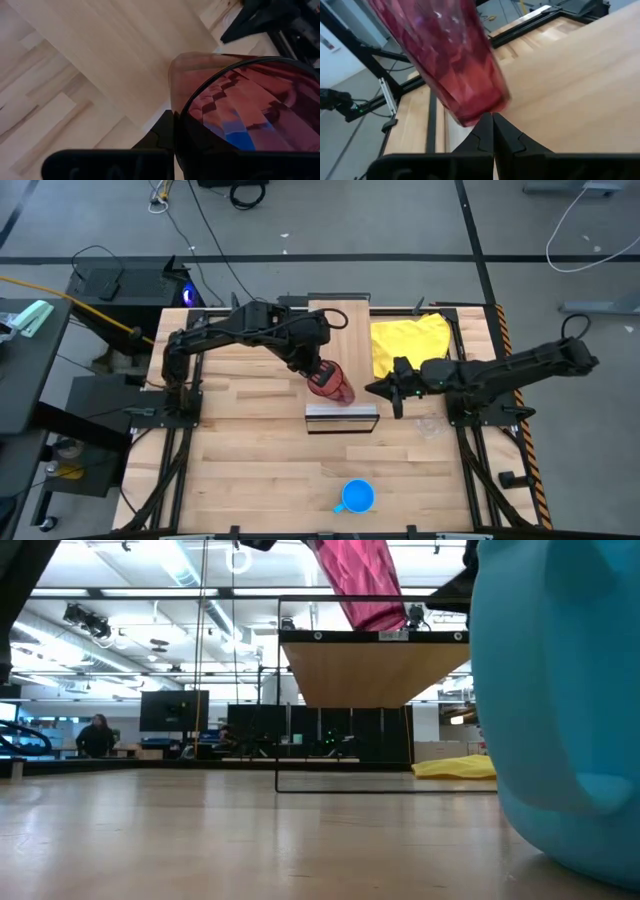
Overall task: Stack small to large cups/mugs on shelf
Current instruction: Put the red cup on the shelf
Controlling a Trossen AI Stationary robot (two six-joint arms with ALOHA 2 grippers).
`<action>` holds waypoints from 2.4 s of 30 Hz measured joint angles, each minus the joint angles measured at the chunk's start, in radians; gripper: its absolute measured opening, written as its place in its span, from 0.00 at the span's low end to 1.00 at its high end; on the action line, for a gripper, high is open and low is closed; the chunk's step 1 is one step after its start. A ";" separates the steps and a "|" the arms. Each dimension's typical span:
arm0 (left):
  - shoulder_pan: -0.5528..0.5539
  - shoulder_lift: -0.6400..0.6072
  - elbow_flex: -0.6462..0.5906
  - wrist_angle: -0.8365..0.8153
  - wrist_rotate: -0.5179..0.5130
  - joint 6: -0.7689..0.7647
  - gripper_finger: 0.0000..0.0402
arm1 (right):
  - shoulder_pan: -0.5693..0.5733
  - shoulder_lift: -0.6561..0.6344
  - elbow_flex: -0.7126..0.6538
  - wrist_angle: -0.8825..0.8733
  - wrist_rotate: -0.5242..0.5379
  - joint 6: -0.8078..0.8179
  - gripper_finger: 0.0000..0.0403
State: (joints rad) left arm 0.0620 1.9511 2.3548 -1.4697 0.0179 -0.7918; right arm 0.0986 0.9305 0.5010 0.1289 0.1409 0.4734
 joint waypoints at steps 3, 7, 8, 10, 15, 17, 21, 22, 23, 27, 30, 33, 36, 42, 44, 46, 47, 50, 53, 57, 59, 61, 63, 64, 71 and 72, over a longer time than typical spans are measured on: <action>0.000 0.005 0.000 -0.012 -0.003 0.005 0.03 | -0.006 0.050 0.040 -0.001 -0.035 -0.011 0.00; 0.000 0.015 0.000 -0.016 -0.006 0.019 0.03 | -0.006 0.121 0.086 -0.003 -0.038 -0.028 0.00; 0.000 0.015 0.000 -0.021 -0.006 0.021 0.03 | -0.006 0.136 0.097 -0.003 -0.038 -0.028 0.00; 0.002 0.015 0.000 -0.010 -0.006 0.024 0.03 | -0.006 0.157 0.112 -0.027 -0.038 -0.029 0.00; 0.003 0.015 -0.001 -0.014 -0.012 0.033 0.05 | -0.006 0.194 0.118 -0.025 -0.038 -0.026 0.00; 0.003 0.015 -0.001 -0.011 -0.014 0.045 0.06 | -0.006 0.200 0.118 -0.030 -0.038 -0.024 0.00; 0.004 0.014 -0.001 -0.001 -0.014 0.056 0.06 | -0.006 0.203 0.118 -0.030 -0.034 -0.021 0.00; 0.004 0.014 -0.001 0.001 -0.014 0.062 0.06 | -0.006 0.203 0.118 -0.032 -0.030 -0.021 0.00; 0.005 0.014 -0.001 0.005 -0.014 0.068 0.06 | -0.006 0.203 0.118 -0.033 -0.025 -0.021 0.00; 0.005 0.014 -0.001 0.030 -0.002 0.072 0.08 | -0.006 0.200 0.118 -0.038 -0.022 -0.021 0.00; 0.005 0.014 -0.001 0.062 0.007 0.075 0.12 | -0.007 0.202 0.118 -0.044 -0.019 -0.020 0.00; 0.005 0.014 -0.001 0.079 0.019 0.080 0.16 | -0.007 0.200 0.118 -0.057 -0.010 -0.021 0.00; 0.006 0.014 0.000 0.084 0.038 0.082 0.20 | -0.007 0.197 0.117 -0.065 -0.008 -0.021 0.00; 0.009 0.014 0.000 0.101 0.039 0.082 0.25 | -0.007 0.193 0.117 -0.077 -0.008 -0.021 0.00; 0.009 0.014 0.000 0.102 0.039 0.082 0.26 | -0.007 0.193 0.117 -0.078 -0.009 -0.020 0.00; 0.012 0.014 0.000 0.108 0.039 0.082 0.27 | -0.007 0.193 0.117 -0.078 -0.009 -0.021 0.00; 0.013 0.014 0.000 0.111 0.039 0.082 0.27 | -0.007 0.193 0.117 -0.078 -0.009 -0.020 0.00; 0.020 0.014 0.000 0.110 0.039 0.090 0.28 | -0.007 0.193 0.117 -0.079 -0.009 -0.021 0.00; 0.027 0.014 0.000 0.112 0.038 0.097 0.29 | -0.007 0.193 0.117 -0.080 -0.010 -0.020 0.00; 0.031 0.014 0.000 0.113 0.038 0.104 0.31 | -0.007 0.193 0.117 -0.084 -0.011 -0.020 0.00; 0.032 0.014 0.000 0.113 0.040 0.105 0.33 | -0.007 0.193 0.117 -0.086 -0.011 -0.020 0.00; 0.037 0.009 0.000 0.113 0.042 0.106 0.34 | -0.007 0.193 0.117 -0.087 -0.011 -0.020 0.00; 0.039 0.003 0.002 0.115 0.044 0.105 0.35 | -0.007 0.193 0.117 -0.088 -0.011 -0.018 0.00; 0.041 -0.003 0.002 0.119 0.046 0.105 0.36 | -0.007 0.193 0.117 -0.089 -0.011 -0.014 0.00; 0.063 -0.034 0.001 0.102 0.050 0.107 0.37 | -0.007 0.193 0.117 -0.098 -0.011 -0.009 0.00; 0.067 -0.039 0.002 0.099 0.049 0.108 0.37 | -0.007 0.193 0.117 -0.099 -0.011 -0.009 0.00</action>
State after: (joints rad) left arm 0.1291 1.9124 2.3565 -1.3708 0.0668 -0.6838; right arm 0.0914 1.1233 0.6182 0.0295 0.1299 0.4645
